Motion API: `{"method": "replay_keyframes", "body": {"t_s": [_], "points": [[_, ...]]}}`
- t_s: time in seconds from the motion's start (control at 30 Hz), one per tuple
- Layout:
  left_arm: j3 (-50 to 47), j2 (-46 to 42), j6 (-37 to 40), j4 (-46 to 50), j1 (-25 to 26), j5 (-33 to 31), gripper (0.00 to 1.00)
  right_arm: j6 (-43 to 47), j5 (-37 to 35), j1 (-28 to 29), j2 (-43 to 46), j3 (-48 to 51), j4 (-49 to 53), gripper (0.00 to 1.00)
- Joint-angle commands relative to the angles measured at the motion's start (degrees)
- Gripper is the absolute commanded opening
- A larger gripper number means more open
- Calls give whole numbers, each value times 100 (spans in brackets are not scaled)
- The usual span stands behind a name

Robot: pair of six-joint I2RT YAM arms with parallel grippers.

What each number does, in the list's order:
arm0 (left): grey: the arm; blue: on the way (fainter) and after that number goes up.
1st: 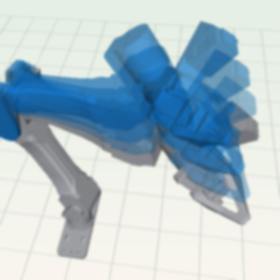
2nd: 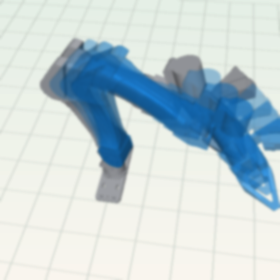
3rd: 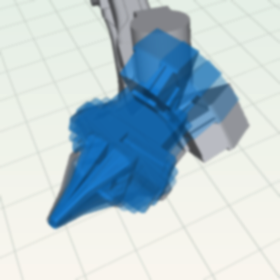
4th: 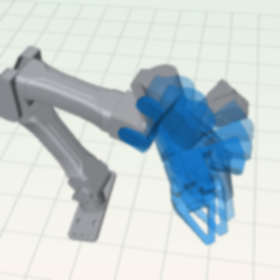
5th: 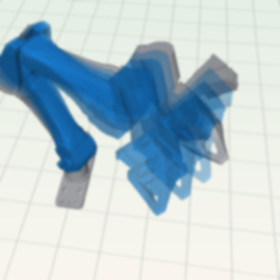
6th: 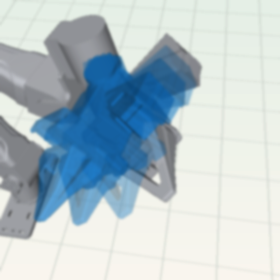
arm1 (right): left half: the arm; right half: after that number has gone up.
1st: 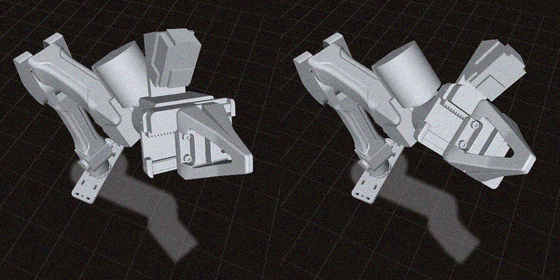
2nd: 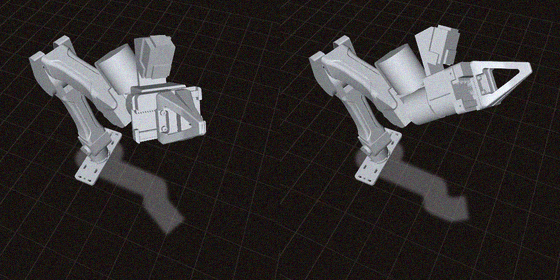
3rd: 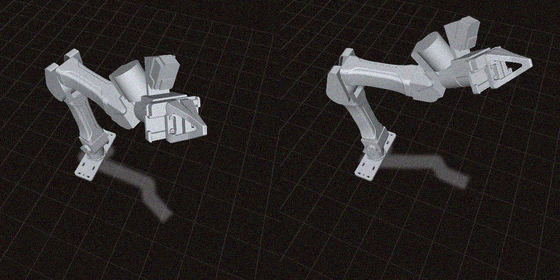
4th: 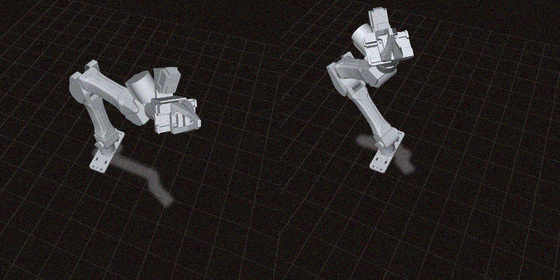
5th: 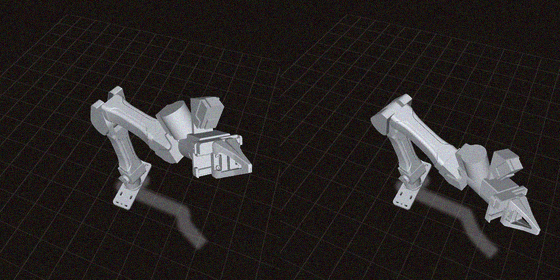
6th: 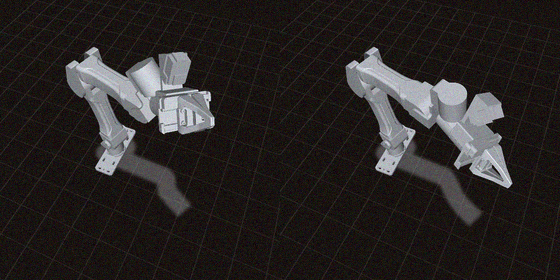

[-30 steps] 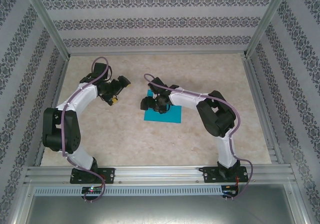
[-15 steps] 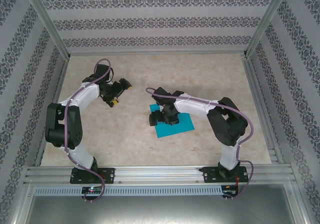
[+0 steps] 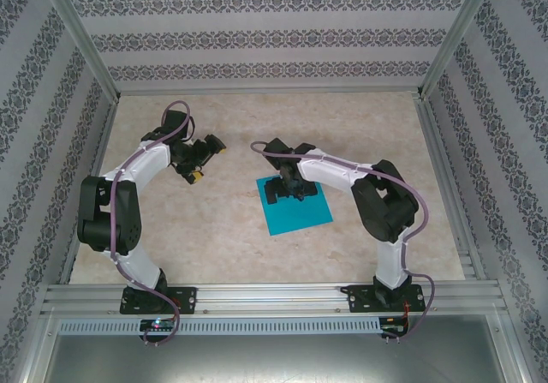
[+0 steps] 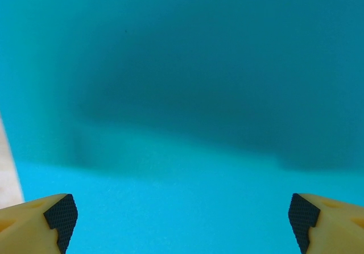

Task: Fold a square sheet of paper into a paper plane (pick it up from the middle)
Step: First fold in half a square sheet of paper at the center of the table.

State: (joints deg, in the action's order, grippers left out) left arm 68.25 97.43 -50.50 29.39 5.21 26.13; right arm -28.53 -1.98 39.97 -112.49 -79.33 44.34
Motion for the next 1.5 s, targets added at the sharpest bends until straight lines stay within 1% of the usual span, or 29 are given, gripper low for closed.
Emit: {"method": "replay_keyframes", "body": {"t_s": [0.0,0.17,0.33,0.47,0.63,0.73,0.83,0.93,0.97,1.0,1.07,1.2,1.3,1.47], "points": [[-52,30,119,76,-55,101,100,108,-120,-11,-174,-131,237,98],[-40,92,93,50,-55,172,100,34,-8,-40,-358,-28,188,98],[-90,128,6,-130,-54,367,100,-48,-21,-112,-552,142,143,94],[-84,180,20,-127,-55,407,100,-95,-28,-179,-634,297,28,89],[-101,228,57,-117,-51,480,100,-151,302,-300,-579,431,-199,80],[-135,223,92,-141,-45,533,100,-165,549,-310,-309,484,-401,71],[-207,215,115,-284,-29,671,100,-215,970,-301,92,531,-797,57],[-335,189,92,-526,4,816,100,-405,1885,-315,467,664,-1560,37],[-388,174,84,-635,13,883,100,-542,2328,-322,567,734,-1906,33],[-446,163,67,-744,31,946,100,-703,2764,-331,640,813,-2321,31],[-523,138,41,-905,62,1016,100,-1065,3382,-339,749,984,-3172,31],[-659,26,40,-1169,157,1067,100,-1951,4143,-495,695,1426,-4751,32],[-747,-54,40,-1355,214,1092,100,-2337,4323,-654,465,1636,-5238,32],[-880,-75,5,-1614,324,1185,100,-2356,4174,-938,273,1859,-5207,32]]}}
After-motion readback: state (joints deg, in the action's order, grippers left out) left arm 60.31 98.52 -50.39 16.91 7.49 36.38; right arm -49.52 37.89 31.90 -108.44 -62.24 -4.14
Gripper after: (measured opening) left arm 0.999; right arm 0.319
